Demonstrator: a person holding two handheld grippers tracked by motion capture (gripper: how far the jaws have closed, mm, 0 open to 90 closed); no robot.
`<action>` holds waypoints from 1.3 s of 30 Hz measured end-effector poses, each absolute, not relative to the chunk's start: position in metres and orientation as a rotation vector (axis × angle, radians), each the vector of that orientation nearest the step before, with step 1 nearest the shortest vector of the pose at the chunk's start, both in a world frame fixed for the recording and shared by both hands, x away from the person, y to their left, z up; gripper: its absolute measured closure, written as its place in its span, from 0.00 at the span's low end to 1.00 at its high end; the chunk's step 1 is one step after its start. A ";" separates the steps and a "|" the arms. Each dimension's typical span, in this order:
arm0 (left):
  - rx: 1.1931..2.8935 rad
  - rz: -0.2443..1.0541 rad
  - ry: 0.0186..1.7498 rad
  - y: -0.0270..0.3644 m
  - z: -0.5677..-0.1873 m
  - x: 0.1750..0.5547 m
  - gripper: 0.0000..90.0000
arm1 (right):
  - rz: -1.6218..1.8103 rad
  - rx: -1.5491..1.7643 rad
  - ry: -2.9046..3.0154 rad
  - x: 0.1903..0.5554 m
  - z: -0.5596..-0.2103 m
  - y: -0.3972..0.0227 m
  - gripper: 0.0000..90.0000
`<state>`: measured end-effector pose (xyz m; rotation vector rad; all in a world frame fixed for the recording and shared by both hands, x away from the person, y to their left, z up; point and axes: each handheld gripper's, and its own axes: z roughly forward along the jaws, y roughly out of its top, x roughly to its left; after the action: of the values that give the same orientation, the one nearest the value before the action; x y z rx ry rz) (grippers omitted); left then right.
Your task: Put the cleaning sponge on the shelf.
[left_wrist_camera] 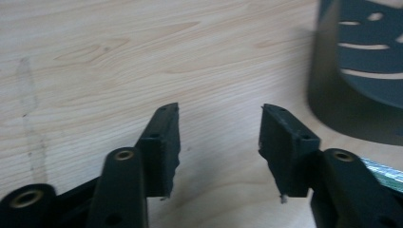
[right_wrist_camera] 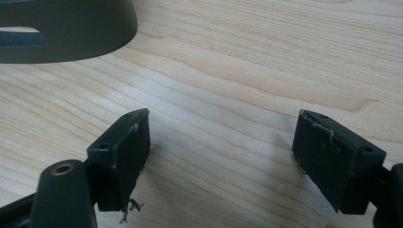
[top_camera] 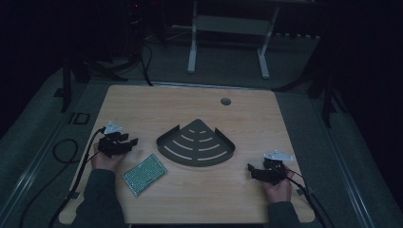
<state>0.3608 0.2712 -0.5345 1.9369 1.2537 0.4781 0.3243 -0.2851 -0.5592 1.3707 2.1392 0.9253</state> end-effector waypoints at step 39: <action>2.292 0.273 1.131 0.226 -0.525 0.297 1.00 | 0.924 1.371 2.140 0.324 -0.559 -0.285 0.22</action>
<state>0.2973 0.2263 -0.5254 2.2915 1.1308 0.2733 0.3242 -0.2852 -0.5591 1.3708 2.1402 0.9243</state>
